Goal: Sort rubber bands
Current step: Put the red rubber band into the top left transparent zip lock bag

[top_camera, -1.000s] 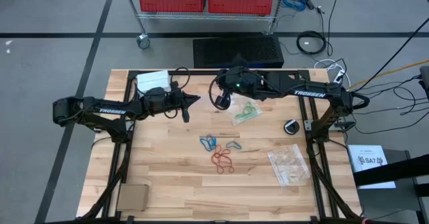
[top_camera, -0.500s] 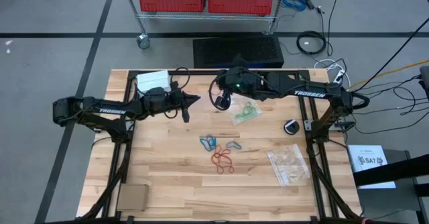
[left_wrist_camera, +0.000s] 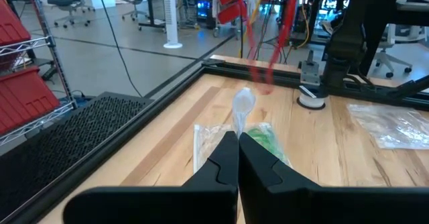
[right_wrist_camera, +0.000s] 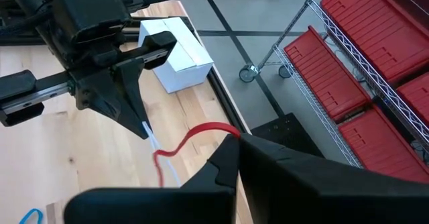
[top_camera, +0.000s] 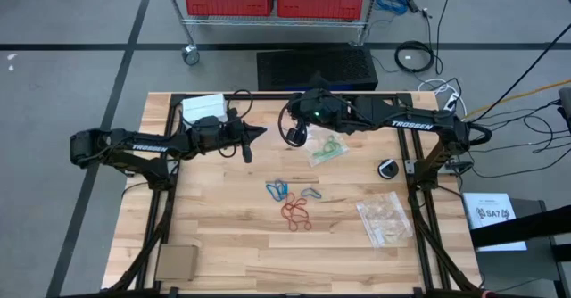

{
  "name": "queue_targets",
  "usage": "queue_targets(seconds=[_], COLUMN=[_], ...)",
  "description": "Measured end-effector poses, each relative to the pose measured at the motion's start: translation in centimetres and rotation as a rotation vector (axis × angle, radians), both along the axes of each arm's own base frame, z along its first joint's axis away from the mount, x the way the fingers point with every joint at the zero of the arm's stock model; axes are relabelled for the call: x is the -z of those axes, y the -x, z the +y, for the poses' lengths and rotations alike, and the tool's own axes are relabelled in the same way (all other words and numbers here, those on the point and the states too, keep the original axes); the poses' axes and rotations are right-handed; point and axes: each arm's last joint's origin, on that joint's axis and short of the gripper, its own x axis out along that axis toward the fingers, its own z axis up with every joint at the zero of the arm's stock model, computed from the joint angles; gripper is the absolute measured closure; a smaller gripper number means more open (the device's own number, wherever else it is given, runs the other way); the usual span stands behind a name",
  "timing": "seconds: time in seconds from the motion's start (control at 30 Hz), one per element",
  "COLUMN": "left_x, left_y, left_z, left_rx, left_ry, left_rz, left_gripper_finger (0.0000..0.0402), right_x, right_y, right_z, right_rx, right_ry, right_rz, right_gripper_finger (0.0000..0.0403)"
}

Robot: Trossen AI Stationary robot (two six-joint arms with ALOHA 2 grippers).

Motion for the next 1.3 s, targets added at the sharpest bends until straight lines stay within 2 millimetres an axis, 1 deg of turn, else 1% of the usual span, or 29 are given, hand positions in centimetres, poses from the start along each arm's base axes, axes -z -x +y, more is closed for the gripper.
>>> queue_targets(seconds=[0.53, 0.83, 1.3], left_x=[-0.07, -0.2, -0.19], left_y=[-0.01, -0.05, -0.05], left_z=[0.0, -0.08, -0.09], left_rx=[0.002, 0.026, 0.027], left_ry=[-0.002, -0.003, -0.001], left_rz=[-0.008, -0.021, -0.021], left_gripper_finger=[0.0402, 0.0402, 0.0402], right_x=[0.01, 0.03, 0.1], right_y=[0.0, 0.07, 0.1], right_z=[-0.1, -0.6, -0.48], right_rx=[-0.002, 0.011, 0.012], right_ry=[0.006, 0.005, -0.002], right_rz=[0.005, 0.006, 0.01], right_gripper_finger=[0.0403, 0.0403, 0.0403])
